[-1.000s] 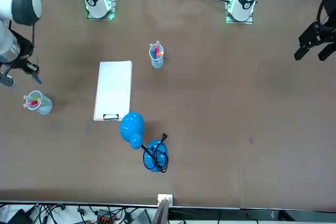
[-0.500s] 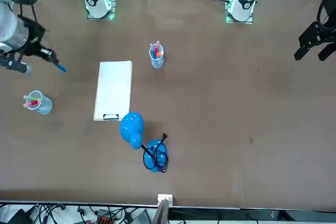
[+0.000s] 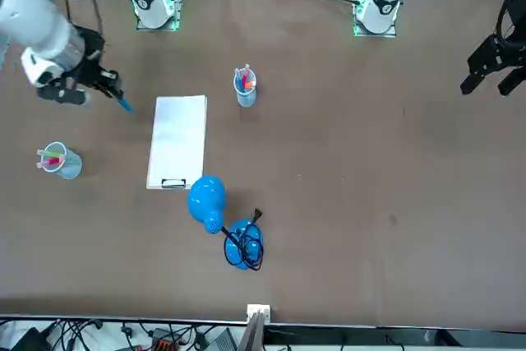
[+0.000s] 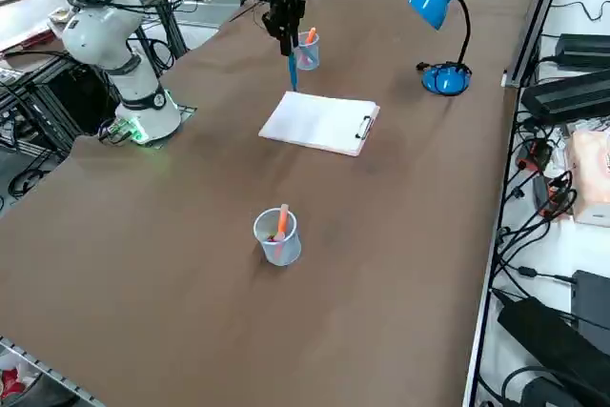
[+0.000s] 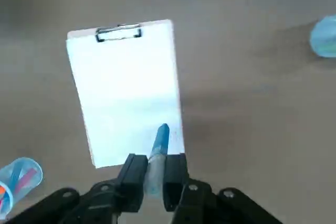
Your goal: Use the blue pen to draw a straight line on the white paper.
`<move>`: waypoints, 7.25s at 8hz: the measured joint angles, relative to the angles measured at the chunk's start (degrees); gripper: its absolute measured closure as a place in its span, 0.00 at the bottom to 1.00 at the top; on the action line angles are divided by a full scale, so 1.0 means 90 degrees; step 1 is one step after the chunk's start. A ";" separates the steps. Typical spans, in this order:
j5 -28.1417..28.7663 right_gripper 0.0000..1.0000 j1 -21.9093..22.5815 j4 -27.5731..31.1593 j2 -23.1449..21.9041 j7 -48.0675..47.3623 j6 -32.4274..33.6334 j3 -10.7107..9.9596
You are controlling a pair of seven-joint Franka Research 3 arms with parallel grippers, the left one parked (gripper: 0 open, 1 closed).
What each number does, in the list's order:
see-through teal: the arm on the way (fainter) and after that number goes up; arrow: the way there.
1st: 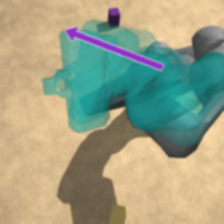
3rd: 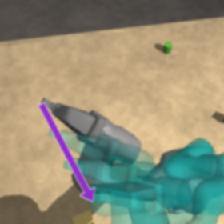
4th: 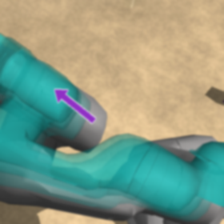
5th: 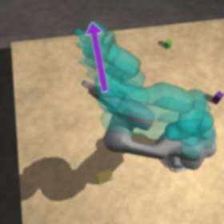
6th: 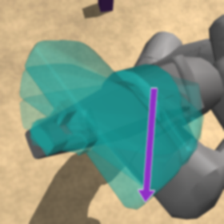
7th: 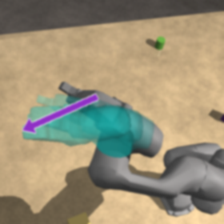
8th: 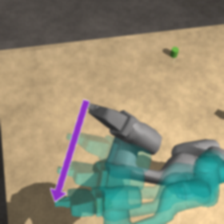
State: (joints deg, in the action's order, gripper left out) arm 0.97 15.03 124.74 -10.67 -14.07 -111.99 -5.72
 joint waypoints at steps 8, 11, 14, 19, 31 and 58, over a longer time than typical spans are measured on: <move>-0.0006 0.84 0.0553 0.0663 0.0769 0.0030 -0.1067 -0.0014; -0.0006 0.84 0.0553 0.0673 0.0974 0.0030 -0.1046 -0.0025; -0.0114 0.84 0.0553 0.0708 0.1148 -0.0017 -0.1046 -0.0035; -0.0781 0.84 0.0554 0.0709 0.1437 -0.0456 -0.1181 -0.0035; -0.0938 0.84 0.0842 0.0539 0.1877 -0.1195 -0.1824 -0.0034; -0.0863 0.84 0.2410 -0.1986 0.2474 -0.3558 0.0760 -0.0066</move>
State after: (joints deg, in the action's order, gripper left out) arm -6.80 36.71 106.86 11.59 -46.09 -105.15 -6.31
